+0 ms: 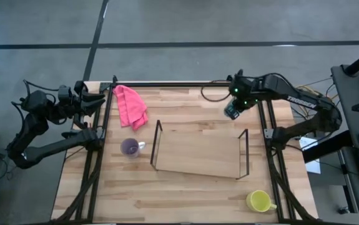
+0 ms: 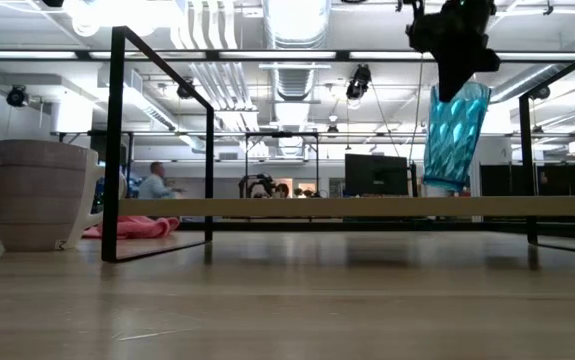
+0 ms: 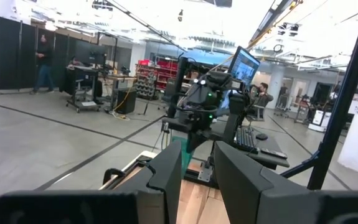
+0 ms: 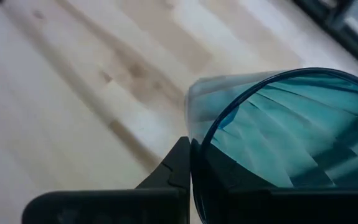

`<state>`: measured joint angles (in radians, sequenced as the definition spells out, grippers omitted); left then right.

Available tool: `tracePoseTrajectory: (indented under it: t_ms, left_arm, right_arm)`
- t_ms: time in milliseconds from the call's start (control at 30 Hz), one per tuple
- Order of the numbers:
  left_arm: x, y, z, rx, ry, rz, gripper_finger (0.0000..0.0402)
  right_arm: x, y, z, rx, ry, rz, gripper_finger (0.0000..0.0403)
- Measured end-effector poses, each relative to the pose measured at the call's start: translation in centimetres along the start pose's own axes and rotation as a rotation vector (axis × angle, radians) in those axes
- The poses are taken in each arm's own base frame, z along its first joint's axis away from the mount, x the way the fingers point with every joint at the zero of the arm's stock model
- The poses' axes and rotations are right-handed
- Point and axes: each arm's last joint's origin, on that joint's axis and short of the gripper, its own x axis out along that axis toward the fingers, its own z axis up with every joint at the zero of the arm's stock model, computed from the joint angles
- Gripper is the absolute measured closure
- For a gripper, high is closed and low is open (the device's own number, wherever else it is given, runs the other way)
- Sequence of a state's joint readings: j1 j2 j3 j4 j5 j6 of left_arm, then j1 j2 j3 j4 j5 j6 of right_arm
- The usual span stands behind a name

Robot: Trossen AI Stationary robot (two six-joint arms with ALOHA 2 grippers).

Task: Stack small to large cups/mugs on shelf
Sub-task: Put blue transparent cup on the shelf

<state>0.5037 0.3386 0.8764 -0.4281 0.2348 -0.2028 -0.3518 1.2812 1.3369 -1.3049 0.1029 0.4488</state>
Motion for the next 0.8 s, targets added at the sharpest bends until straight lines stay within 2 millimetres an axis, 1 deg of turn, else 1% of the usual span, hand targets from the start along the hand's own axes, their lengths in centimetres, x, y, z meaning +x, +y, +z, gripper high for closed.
tracePoseTrajectory:
  t_ms: [200, 300, 567, 800]
  left_arm:
    - [0.0, 0.0, 0.0, 0.0, 0.0, 0.0, 0.032]
    - [0.0, 0.0, 0.0, 0.0, 0.0, 0.0, 0.032]
    - [0.0, 0.0, 0.0, 0.0, 0.0, 0.0, 0.032]
    - [0.0, 0.0, 0.0, 0.0, 0.0, 0.0, 0.032]
  right_arm:
    - [0.0, 2.3, -1.0, -0.047, 0.023, 0.042, 0.0394]
    - [-0.2, 3.2, -1.7, -0.048, 0.058, 0.099, 0.0393]
    - [-0.6, 5.2, -3.6, -0.027, 0.113, 0.126, 0.0391]
    - [-1.1, 6.9, -5.1, -0.004, 0.168, 0.189, 0.039]
